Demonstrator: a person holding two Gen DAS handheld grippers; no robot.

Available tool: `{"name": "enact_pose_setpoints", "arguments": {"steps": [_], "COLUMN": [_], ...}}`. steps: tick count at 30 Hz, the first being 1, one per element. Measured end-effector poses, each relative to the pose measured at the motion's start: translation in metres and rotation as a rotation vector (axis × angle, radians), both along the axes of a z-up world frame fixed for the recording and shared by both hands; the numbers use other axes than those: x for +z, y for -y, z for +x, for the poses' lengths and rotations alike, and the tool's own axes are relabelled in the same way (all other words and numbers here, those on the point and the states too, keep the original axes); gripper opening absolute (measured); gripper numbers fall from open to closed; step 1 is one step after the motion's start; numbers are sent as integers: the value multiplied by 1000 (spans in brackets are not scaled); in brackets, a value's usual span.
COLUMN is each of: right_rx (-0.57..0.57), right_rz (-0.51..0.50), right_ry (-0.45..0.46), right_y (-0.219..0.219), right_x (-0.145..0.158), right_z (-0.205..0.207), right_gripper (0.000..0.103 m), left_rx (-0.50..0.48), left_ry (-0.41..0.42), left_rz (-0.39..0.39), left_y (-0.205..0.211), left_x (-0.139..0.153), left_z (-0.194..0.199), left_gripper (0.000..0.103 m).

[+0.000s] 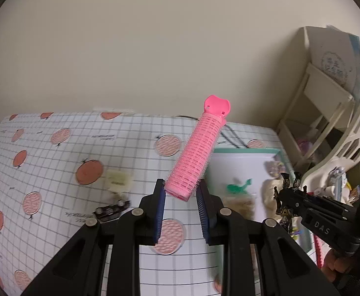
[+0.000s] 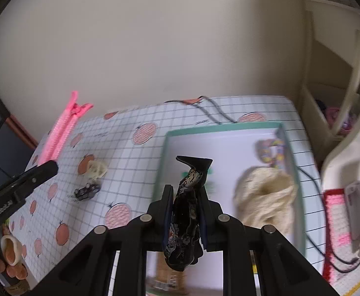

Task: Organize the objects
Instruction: 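Lift and carry the pink curler and black clip in both tools over the tray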

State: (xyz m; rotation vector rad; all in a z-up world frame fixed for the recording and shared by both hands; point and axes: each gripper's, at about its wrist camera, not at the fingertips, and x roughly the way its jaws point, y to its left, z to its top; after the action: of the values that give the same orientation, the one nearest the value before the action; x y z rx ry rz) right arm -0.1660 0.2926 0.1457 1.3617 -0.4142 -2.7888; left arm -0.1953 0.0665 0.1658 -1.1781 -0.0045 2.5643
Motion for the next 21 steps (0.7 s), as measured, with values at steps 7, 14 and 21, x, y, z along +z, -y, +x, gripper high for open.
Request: {"name": "enact_pose_setpoints", "arguments": {"steps": [7,14,21], "right_rx": [-59,-93,-113], "right_rz": [20,29,-3], "right_ry": [2,13,22], "right_y": [-29,-46,-50], "right_x": [-3,-18,-33], "right_z": [4,3,-4], "right_gripper": [20,20,20], "left_rx": [-41,-67,-51], "left_ry": [-4,28,76], "left_rz": [47,37,30], "left_y": [-31,-60,-71], "left_x": [-5,-35,-71], "left_z": [-1,-9,-24], "left_gripper": [26,26,26]}}
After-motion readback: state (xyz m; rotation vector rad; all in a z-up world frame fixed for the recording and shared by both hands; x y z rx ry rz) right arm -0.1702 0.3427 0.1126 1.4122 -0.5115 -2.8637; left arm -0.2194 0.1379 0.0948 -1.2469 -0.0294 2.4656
